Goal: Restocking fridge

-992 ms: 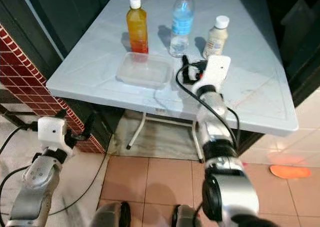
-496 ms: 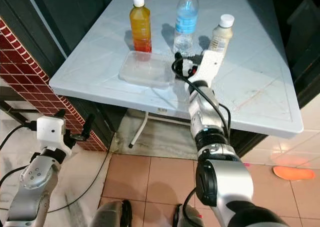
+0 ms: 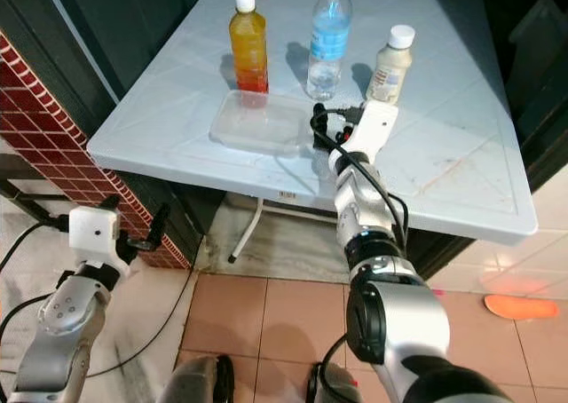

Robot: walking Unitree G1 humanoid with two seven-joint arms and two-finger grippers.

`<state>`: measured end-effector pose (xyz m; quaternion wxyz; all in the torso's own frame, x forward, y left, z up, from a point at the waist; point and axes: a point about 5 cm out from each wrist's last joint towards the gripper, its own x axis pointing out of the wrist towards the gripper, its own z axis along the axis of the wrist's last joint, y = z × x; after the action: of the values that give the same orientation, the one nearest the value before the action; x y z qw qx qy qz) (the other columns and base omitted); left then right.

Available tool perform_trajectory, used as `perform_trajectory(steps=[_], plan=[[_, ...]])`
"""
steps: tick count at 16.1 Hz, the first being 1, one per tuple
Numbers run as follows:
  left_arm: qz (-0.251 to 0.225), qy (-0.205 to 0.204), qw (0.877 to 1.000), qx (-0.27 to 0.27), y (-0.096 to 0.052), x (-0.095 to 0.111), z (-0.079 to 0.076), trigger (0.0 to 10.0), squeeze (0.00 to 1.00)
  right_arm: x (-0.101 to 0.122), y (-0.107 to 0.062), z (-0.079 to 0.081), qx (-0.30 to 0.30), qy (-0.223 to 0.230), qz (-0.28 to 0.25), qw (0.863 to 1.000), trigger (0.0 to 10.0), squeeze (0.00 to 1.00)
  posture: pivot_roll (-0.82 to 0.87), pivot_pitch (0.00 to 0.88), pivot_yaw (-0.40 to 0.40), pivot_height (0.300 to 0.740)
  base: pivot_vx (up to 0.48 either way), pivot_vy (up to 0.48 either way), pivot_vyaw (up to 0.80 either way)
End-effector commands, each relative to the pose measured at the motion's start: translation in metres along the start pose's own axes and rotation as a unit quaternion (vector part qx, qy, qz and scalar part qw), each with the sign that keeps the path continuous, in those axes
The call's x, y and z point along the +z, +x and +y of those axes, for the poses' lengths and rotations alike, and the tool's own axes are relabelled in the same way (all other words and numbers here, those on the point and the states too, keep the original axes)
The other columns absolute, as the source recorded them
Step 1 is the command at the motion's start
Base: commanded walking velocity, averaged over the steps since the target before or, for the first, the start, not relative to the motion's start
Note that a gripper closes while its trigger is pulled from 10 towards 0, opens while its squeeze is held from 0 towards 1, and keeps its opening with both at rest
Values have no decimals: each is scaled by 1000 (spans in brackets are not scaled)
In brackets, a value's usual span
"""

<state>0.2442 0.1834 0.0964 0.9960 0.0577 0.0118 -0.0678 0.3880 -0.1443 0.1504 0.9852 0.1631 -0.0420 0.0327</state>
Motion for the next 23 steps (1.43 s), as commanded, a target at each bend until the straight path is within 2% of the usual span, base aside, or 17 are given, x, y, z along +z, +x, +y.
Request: perform_trajectory(steps=[1,6,7,8,12,13,14,15,16,23], plan=[[-1,7,1000,2,0,2,2,10000,0,1,3,7,13,9,6,1000,10000,0,159,120,81,740,0,0,0],[0,10,1000,2,-1,2,3,10000,0,-7,6,22,50,54,37,997,10000,0,169,116,79,740,0,0,0],[0,11,1000,2,-1,2,3,10000,0,-10,6,29,66,85,49,993,10000,0,172,117,80,740,0,0,0],[0,11,1000,1,-1,2,3,10000,0,-11,7,32,70,98,52,991,10000,0,172,118,81,740,0,0,0],[0,13,1000,1,-1,3,3,10000,0,-12,8,34,60,111,55,990,10000,0,176,121,84,740,0,0,0],[0,14,1000,1,-1,3,3,10000,0,-12,8,34,59,116,56,990,8471,0,176,121,84,740,0,0,0],[0,14,1000,0,0,3,3,10000,0,-13,7,32,55,121,58,989,3451,0,176,121,85,740,0,0,0],[0,14,1000,0,0,3,3,10000,0,-13,7,32,55,122,59,989,1490,0,176,121,85,740,0,0,0],[0,14,1000,0,0,3,3,10000,0,-14,7,31,50,134,61,988,0,0,176,121,87,740,0,0,0],[1,14,1000,-3,0,3,1,10000,0,-18,7,32,39,178,71,981,0,0,179,122,87,740,0,0,0]])
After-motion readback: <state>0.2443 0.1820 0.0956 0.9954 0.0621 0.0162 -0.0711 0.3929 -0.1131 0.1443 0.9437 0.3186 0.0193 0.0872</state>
